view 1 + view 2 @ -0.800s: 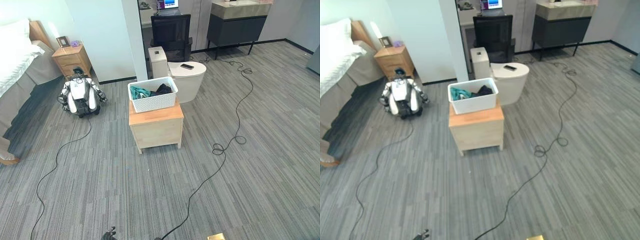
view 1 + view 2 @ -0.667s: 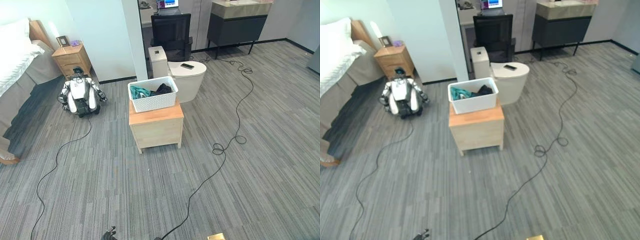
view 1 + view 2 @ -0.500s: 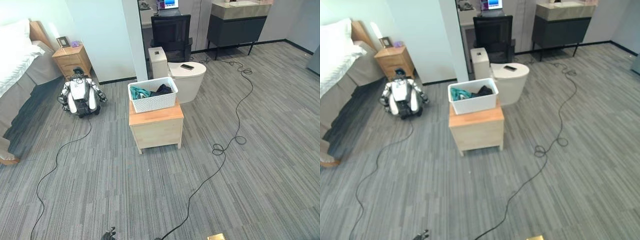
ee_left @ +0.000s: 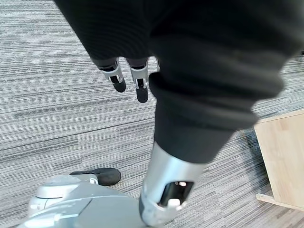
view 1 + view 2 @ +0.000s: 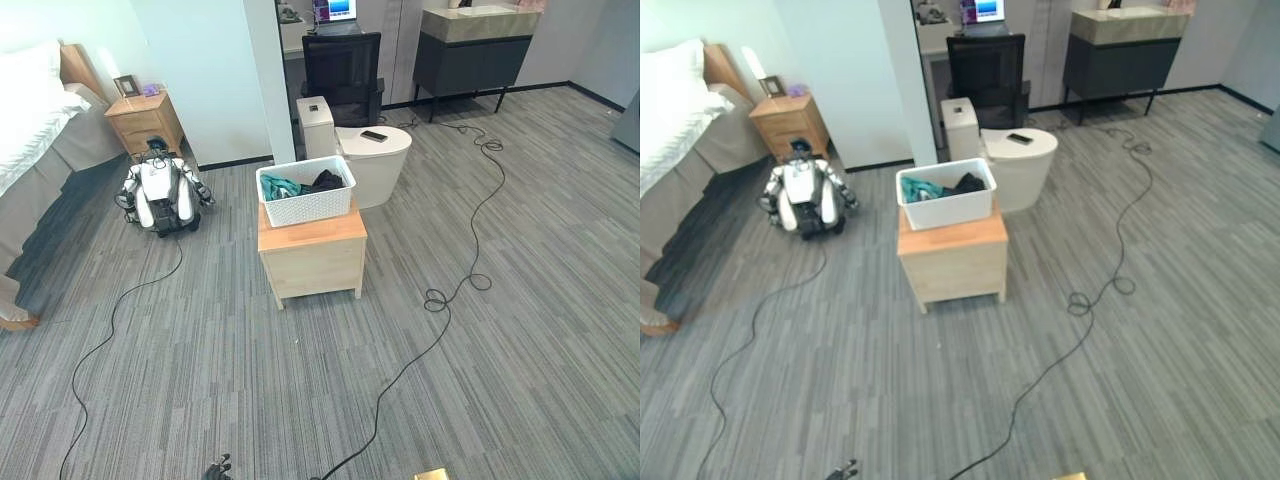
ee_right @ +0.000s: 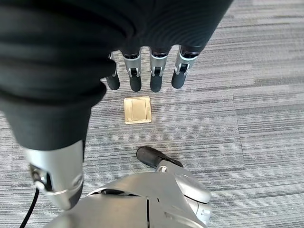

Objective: Grab the laundry basket,head to the washer,open it,put in the laundry and shut it.

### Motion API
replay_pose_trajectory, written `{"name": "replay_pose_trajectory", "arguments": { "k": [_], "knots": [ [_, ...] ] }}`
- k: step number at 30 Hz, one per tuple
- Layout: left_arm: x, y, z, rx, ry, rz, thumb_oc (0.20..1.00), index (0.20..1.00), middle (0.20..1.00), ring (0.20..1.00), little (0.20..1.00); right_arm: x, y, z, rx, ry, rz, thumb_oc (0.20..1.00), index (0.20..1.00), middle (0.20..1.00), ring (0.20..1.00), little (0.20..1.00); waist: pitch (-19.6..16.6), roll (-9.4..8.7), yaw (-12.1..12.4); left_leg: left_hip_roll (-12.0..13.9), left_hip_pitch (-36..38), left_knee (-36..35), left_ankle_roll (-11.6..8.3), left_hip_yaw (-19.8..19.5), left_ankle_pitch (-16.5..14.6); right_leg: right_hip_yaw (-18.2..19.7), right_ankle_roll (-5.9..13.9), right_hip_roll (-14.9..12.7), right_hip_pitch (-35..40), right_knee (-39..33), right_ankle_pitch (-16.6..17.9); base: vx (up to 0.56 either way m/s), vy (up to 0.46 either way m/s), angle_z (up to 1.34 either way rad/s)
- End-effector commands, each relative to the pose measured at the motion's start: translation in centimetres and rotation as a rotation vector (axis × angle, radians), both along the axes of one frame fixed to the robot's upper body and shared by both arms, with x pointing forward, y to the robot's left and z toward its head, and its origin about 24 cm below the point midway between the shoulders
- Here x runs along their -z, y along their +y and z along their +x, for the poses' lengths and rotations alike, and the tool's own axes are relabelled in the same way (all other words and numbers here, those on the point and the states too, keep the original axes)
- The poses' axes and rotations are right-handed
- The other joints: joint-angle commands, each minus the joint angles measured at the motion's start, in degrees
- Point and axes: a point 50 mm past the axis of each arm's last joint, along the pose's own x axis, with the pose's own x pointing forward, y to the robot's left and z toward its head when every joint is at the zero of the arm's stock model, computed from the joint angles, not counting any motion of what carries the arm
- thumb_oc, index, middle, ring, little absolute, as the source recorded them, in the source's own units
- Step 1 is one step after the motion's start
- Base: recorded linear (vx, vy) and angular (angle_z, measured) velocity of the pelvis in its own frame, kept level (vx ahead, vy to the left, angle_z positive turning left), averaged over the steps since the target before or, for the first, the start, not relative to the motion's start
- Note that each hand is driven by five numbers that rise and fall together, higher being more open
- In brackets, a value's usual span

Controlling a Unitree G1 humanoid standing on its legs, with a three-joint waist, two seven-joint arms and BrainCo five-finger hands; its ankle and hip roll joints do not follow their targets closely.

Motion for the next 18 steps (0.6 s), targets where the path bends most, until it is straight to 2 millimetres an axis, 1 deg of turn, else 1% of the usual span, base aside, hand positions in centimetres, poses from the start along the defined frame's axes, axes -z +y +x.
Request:
{"name": "replay_pose_trajectory", "arguments": {
  "k": [1,3,5,6,7,8,9,11,12,13,14,15,16,17,18],
  "knots": [
    [-0.5,0.3,2.5,-0.016,-0.051,0.018,1.000,1.000,1.000,1.000,1.000,-0.2,-0.5,1.2,0.042,-0.035,-0.014,1.000,1.000,1.000,1.000,1.000,0.97,-1.90,0.23,5.59,-0.64,0.08,-4.45,-4.69,-3.67,-0.85,3.25,-5.17,-2.98,0.47,0.80,0.02,-0.107,0.07],
    [-0.5,0.4,2.6,-0.019,-0.052,0.018,1.000,1.000,1.000,1.000,1.000,-0.2,-0.5,1.1,0.048,-0.036,-0.014,1.000,1.000,1.000,1.000,1.000,1.14,-1.96,0.28,5.93,-0.88,0.08,-4.62,-5.03,-3.44,-1.00,2.96,-4.79,-3.04,0.47,0.59,0.02,-0.095,0.15],
    [-0.6,0.5,2.9,-0.033,-0.065,0.020,1.000,1.000,1.000,1.000,1.000,-0.2,-0.3,1.2,0.051,-0.045,-0.008,1.000,1.000,1.000,1.000,1.000,1.94,-2.31,0.39,7.21,-1.40,0.08,-5.38,-5.89,-2.49,-1.15,1.89,-3.50,-3.19,0.47,-0.10,0.04,-0.148,0.19],
    [-0.6,0.5,3.0,-0.033,-0.065,0.020,1.000,1.000,1.000,1.000,1.000,-0.2,-0.3,1.2,0.051,-0.045,-0.008,1.000,1.000,1.000,1.000,1.000,1.96,-2.31,0.36,7.23,-1.40,0.08,-5.40,-5.92,-2.49,-1.18,1.87,-3.48,-3.17,0.47,-0.11,0.06,-0.179,0.11],
    [-0.7,0.7,3.1,-0.050,-0.075,0.018,1.000,1.000,1.000,1.000,1.000,-0.2,-0.1,1.5,0.050,-0.056,0.000,1.000,1.000,1.000,1.000,1.000,2.48,-2.72,0.74,8.49,-1.68,0.58,-6.03,-6.37,-1.81,-0.69,0.93,-2.32,-3.05,0.47,-0.78,0.07,-0.164,0.08],
    [-0.8,0.7,3.3,-0.056,-0.082,0.017,1.000,1.000,1.000,1.000,1.000,-0.1,0.0,1.6,0.045,-0.061,0.003,1.000,1.000,1.000,1.000,1.000,2.90,-3.02,0.92,8.85,-2.36,2.34,-6.23,-6.53,-2.17,-0.46,0.50,-1.93,-2.89,0.47,-1.05,0.05,-0.231,0.11],
    [-0.8,0.8,3.4,-0.064,-0.091,0.012,1.000,1.000,1.000,1.000,1.000,-0.2,0.0,1.8,0.037,-0.065,0.004,1.000,1.000,1.000,1.000,1.000,4.05,-3.66,1.27,8.88,-4.71,7.51,-6.61,-6.46,-3.02,-0.49,-0.16,-1.80,-2.73,0.47,-1.15,-0.02,-0.162,0.20],
    [-1.0,0.7,4.0,-0.073,-0.114,0.006,1.000,1.000,1.000,1.000,1.000,-0.4,-0.2,3.0,0.026,-0.103,-0.005,1.000,1.000,1.000,1.000,1.000,6.05,-4.30,1.39,7.52,-10.72,16.70,-6.46,-6.42,-3.28,-1.10,-0.71,-1.90,-2.81,0.47,-1.41,-0.05,-0.117,0.18],
    [-1.1,0.6,4.3,-0.082,-0.127,0.002,1.000,1.000,1.000,1.000,1.000,-0.6,-0.5,3.7,0.027,-0.130,-0.012,1.000,1.000,1.000,1.000,1.000,6.91,-4.21,1.27,7.34,-13.37,17.62,-6.09,-4.99,-2.10,-1.97,-0.71,-1.96,-2.67,0.47,-2.04,0.03,-0.023,0.16],
    [-1.1,0.3,4.5,-0.086,-0.136,-0.003,1.000,1.000,1.000,1.000,1.000,-0.8,-0.8,4.3,0.026,-0.147,-0.021,1.000,1.000,1.000,1.000,1.000,7.38,-4.27,1.35,7.18,-17.15,17.47,-5.58,-3.32,-0.91,-2.55,-0.64,-2.10,-2.45,0.47,-2.82,0.09,0.022,0.25],
    [-1.2,0.2,4.6,-0.085,-0.139,-0.006,1.000,1.000,1.000,1.000,1.000,-0.9,-0.9,4.7,0.024,-0.160,-0.023,1.000,1.000,1.000,1.000,1.000,7.25,-4.36,1.93,6.75,-19.61,16.53,-5.25,-2.22,-0.17,-2.73,-0.53,-2.04,-2.36,0.47,-3.23,0.08,0.026,0.28],
    [-1.2,0.2,4.6,-0.085,-0.139,-0.006,1.000,1.000,1.000,1.000,1.000,-0.9,-0.8,4.7,0.024,-0.160,-0.023,1.000,1.000,1.000,1.000,1.000,7.18,-4.43,1.97,6.72,-19.67,16.55,-5.23,-2.15,-0.20,-2.68,-0.51,-2.10,-2.43,0.47,-3.26,0.23,0.036,0.32],
    [-1.1,0.3,4.3,-0.092,-0.131,-0.005,1.000,1.000,1.000,1.000,1.000,-1.1,-0.6,5.8,0.011,-0.194,-0.018,1.000,1.000,1.000,1.000,1.000,7.18,-4.86,3.70,4.55,-25.18,13.30,-4.48,-0.57,2.38,-2.66,-0.33,-1.58,-1.37,0.47,-4.72,0.33,0.058,0.29],
    [-1.0,0.5,4.1,-0.099,-0.126,-0.003,1.000,1.000,1.000,1.000,1.000,-1.1,-0.2,6.4,-0.001,-0.206,-0.008,1.000,1.000,1.000,1.000,1.000,6.80,-5.19,4.62,3.89,-27.45,11.72,-4.36,1.02,3.01,-2.16,-0.32,-1.37,-0.65,0.47,-5.63,0.43,0.089,0.36],
    [-1.1,0.8,3.9,-0.111,-0.124,0.001,1.000,1.000,1.000,1.000,1.000,-1.0,0.3,6.8,-0.007,-0.219,0.007,1.000,1.000,1.000,1.000,1.000,6.33,-5.47,5.61,3.74,-28.07,10.64,-4.27,2.11,3.55,-1.23,-0.24,-1.24,-0.21,0.47,-6.19,0.40,0.109,0.10]
  ]
}}
